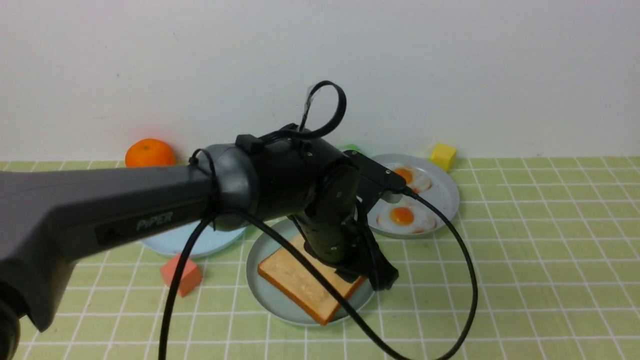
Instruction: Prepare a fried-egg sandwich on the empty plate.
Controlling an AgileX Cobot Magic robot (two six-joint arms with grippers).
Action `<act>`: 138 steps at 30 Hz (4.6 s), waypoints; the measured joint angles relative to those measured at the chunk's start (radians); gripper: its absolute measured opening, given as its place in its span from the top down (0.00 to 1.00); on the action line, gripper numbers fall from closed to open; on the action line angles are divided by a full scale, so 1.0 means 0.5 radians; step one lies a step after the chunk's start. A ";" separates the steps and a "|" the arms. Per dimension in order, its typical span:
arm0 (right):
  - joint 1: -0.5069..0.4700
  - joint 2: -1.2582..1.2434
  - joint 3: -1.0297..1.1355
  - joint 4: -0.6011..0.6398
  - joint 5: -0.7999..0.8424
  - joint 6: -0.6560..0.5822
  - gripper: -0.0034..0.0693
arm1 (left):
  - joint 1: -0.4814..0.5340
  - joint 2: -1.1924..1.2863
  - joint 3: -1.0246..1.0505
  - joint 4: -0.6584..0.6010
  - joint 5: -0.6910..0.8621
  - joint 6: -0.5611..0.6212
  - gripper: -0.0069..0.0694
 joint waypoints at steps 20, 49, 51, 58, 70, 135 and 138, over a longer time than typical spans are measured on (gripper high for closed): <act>0.000 -0.005 -0.089 -0.045 -0.013 0.014 0.89 | 0.000 -1.755 0.410 -0.171 0.161 -0.036 0.93; 0.000 -0.706 0.357 -0.398 -0.349 0.616 0.95 | 0.000 -3.746 2.596 -0.195 -1.033 -0.258 0.93; 0.000 -0.706 0.471 -0.384 -0.513 0.620 0.95 | 0.000 -3.746 2.596 -0.195 -1.009 -0.259 0.93; 0.000 -0.700 1.023 -0.263 -1.336 0.622 0.93 | 0.000 -3.746 2.599 -0.195 -0.966 -0.260 0.93; -0.028 -0.780 1.759 -0.272 -1.572 0.628 0.94 | 0.000 -3.746 2.599 -0.195 -0.960 -0.260 0.93; -0.557 -1.038 1.841 -0.428 -1.609 0.207 0.96 | 0.371 -3.807 2.599 -0.071 -0.917 -0.262 0.90; -0.557 -1.038 1.841 -0.428 -1.609 0.207 0.95 | 0.796 -3.892 2.647 -0.129 -0.926 -0.262 0.93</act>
